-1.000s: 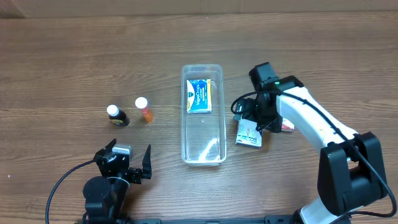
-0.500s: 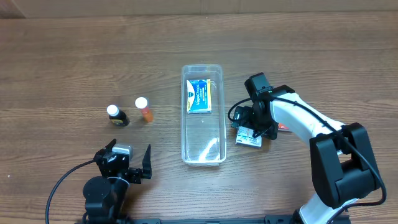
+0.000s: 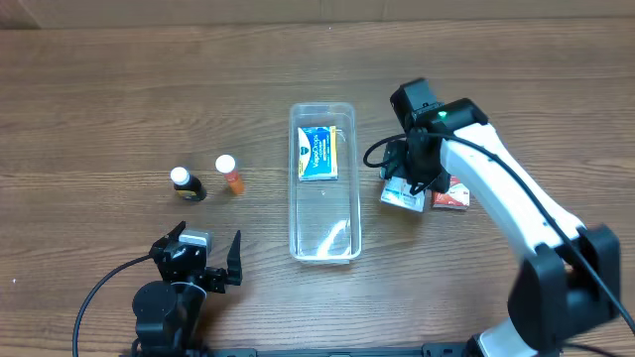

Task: Pack container
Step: 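Grasp the white medicine box with the right gripper, then lower the white box into the container beside the Vicks box and release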

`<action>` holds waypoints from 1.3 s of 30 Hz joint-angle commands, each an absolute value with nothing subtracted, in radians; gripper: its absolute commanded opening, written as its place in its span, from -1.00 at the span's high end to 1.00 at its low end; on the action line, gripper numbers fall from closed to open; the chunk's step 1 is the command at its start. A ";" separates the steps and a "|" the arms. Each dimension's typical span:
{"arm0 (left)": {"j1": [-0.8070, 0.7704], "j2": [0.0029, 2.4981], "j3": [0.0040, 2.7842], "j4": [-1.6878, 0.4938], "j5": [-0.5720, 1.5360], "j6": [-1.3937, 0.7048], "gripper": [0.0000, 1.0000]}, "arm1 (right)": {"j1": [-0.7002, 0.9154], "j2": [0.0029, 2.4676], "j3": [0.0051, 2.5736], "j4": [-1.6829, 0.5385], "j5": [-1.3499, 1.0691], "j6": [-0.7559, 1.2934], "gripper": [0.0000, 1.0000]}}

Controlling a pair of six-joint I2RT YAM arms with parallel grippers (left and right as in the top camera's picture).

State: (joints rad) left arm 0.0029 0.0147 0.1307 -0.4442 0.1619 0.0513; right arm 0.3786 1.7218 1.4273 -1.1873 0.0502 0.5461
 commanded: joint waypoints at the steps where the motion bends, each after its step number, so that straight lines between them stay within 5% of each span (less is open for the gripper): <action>1: 0.013 0.006 0.127 -0.440 0.173 0.038 -1.00 | 0.443 1.618 1.467 -1.191 0.072 0.543 -0.46; 16: 0.013 0.006 0.127 -0.440 0.173 0.038 -1.00 | 0.810 1.633 1.465 -0.987 0.098 0.590 -0.43; 29: 0.013 0.006 0.127 -0.440 0.173 0.038 -1.00 | 0.764 1.895 1.465 -0.920 0.118 0.576 -0.44; 39: 0.013 0.006 0.127 -0.440 0.173 0.038 -1.00 | 0.765 1.914 1.465 -0.921 0.042 0.577 -0.64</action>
State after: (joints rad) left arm 0.0029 0.0147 0.1307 -0.4442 0.1619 0.0513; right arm 0.7624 1.9152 1.4441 -0.9268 0.0761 0.5793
